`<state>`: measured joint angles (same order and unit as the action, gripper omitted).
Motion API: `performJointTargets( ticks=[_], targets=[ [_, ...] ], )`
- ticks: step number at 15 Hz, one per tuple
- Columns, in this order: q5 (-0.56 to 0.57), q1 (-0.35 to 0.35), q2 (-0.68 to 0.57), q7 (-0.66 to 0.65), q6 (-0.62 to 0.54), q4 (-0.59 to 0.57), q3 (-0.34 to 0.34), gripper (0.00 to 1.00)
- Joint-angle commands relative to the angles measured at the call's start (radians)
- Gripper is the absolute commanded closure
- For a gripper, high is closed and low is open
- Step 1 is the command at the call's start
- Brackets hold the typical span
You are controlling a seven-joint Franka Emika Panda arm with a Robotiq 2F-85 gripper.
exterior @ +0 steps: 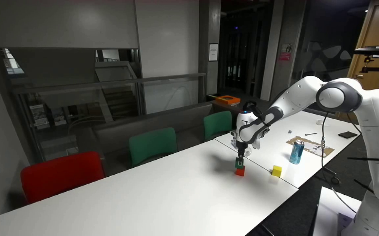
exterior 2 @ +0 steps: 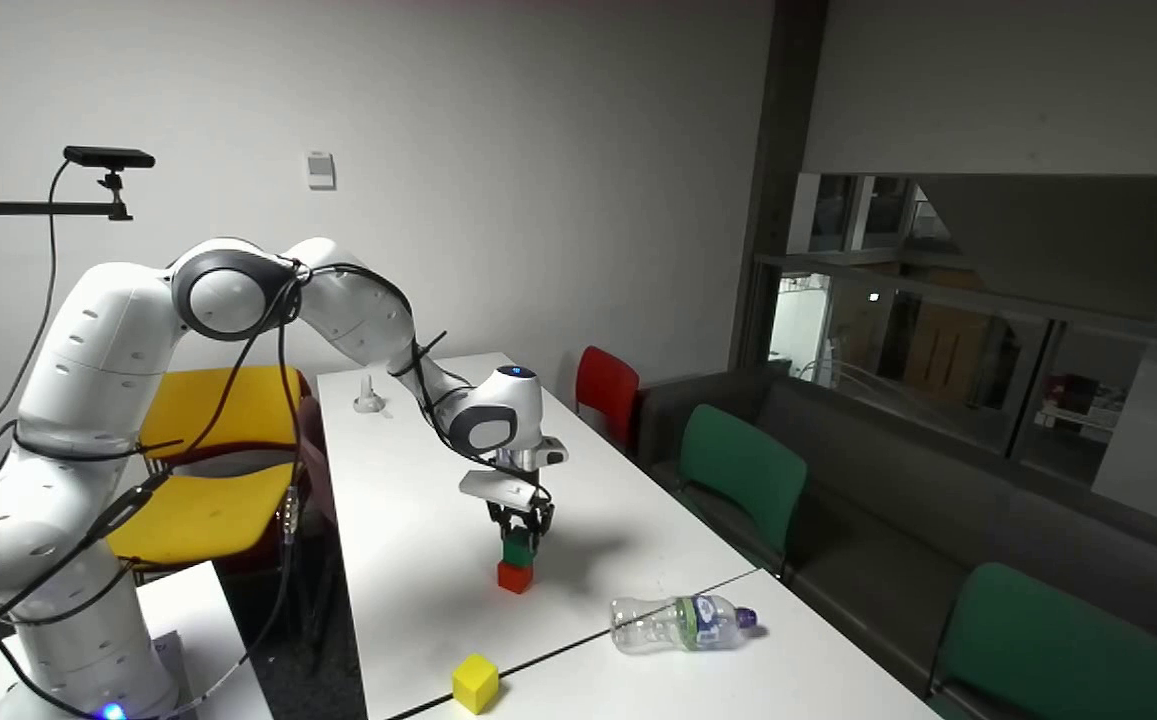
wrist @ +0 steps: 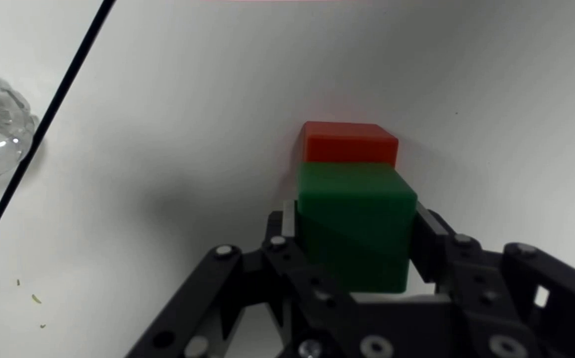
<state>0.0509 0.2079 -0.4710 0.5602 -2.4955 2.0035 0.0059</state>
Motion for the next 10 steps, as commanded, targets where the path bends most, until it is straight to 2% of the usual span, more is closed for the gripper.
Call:
performJointTargets(
  ticks=[1,10],
  targets=[
    [-0.008,-0.003,0.001,-0.037,-0.009,0.051,0.004,0.69],
    [0.014,-0.025,0.066,-0.133,-0.043,0.134,-0.011,0.69]
  ],
)
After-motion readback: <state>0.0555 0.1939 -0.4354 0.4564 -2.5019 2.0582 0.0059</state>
